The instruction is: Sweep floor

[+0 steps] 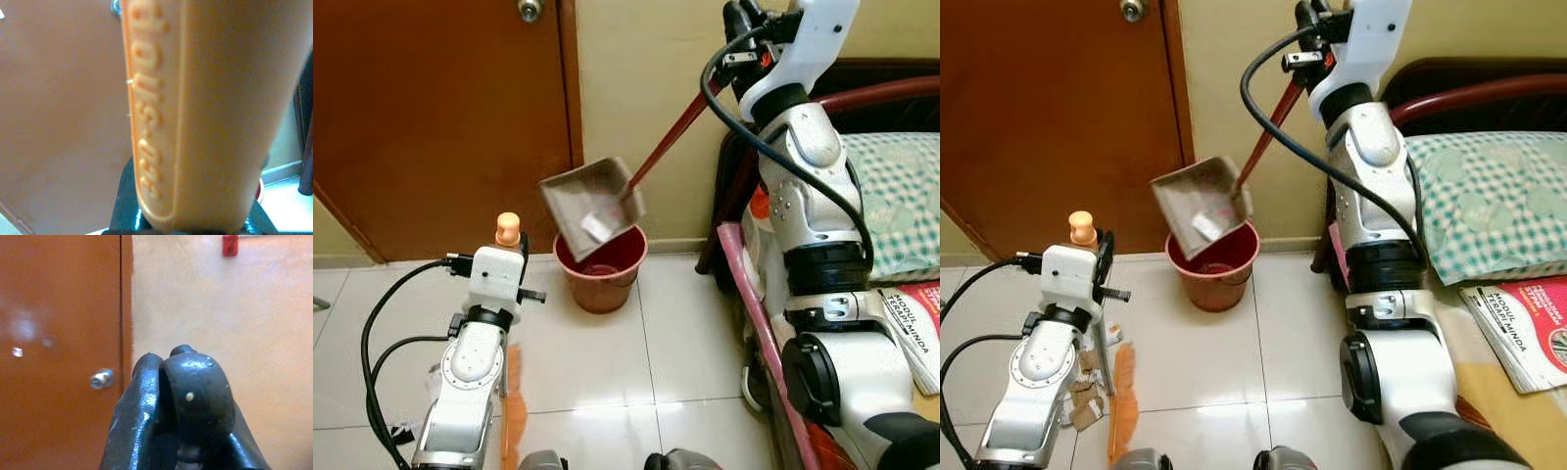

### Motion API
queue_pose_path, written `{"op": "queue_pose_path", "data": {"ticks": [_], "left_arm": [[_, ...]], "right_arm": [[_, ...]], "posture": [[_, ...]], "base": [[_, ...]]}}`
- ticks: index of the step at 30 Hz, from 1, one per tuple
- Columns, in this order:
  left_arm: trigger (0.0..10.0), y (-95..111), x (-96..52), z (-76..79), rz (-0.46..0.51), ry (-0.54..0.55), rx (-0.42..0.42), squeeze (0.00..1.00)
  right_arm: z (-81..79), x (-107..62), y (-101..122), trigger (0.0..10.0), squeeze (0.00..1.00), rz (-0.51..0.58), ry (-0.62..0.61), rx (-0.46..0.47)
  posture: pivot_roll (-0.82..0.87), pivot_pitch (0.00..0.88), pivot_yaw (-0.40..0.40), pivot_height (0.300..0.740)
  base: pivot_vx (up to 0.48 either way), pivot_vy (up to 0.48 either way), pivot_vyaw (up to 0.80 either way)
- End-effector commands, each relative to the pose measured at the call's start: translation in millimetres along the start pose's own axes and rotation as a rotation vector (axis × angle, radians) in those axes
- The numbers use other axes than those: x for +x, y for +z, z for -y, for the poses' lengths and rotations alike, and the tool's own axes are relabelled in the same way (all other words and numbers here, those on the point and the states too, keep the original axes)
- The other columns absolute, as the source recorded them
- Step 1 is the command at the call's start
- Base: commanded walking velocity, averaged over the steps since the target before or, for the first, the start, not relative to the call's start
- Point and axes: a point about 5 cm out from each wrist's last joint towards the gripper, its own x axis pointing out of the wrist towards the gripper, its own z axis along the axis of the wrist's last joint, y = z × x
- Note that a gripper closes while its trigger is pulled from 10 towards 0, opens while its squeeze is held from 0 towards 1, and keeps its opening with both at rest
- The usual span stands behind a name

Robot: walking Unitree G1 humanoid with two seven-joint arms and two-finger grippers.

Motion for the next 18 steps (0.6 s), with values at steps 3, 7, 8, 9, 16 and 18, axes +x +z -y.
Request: {"op": "queue_pose_path", "data": {"ticks": [3,7,8,9,16,18], "left_arm": [[10.0,6,1.2,2.3,0.017,-0.013,-0.026,0.0],[10.0,8,3.0,3.1,0.025,-0.015,-0.026,0.0],[10.0,8,3.0,3.1,0.026,-0.016,-0.025,0.0],[10.0,8,3.0,3.0,0.026,-0.016,-0.023,0.0],[10.0,9,0.1,3.6,0.028,-0.016,-0.016,0.0],[10.0,9,-0.5,4.5,0.028,-0.017,-0.017,0.0]], "right_arm": [[-20.7,10.0,12,10.0,0.0,0.115,0.065,-0.137],[-44.1,11.1,10,10.0,0.0,0.181,0.123,-0.282],[-48.1,10.9,9,10.0,0.0,0.189,0.131,-0.291],[-49.9,11.1,8,10.0,0.0,0.194,0.135,-0.292],[-88.4,0.8,-3,10.0,0.0,0.265,0.245,-0.301],[-94.3,-1.6,-3,10.0,0.0,0.28,0.264,-0.302]], "posture": [[0.0,0.103,-0.03,0.74],[0.0,0.103,-0.03,0.74],[0.0,0.103,-0.03,0.74],[0.0,0.103,-0.03,0.74],[0.01,0.117,-0.038,0.74],[0.01,0.118,-0.039,0.74]], "base": [[0.0,0.0,0.0],[0.0,0.0,0.0],[0.0,0.0,0.0],[0.0,0.0,0.0],[0.0,0.0,0.0],[0.0,0.0,0.0]]}}
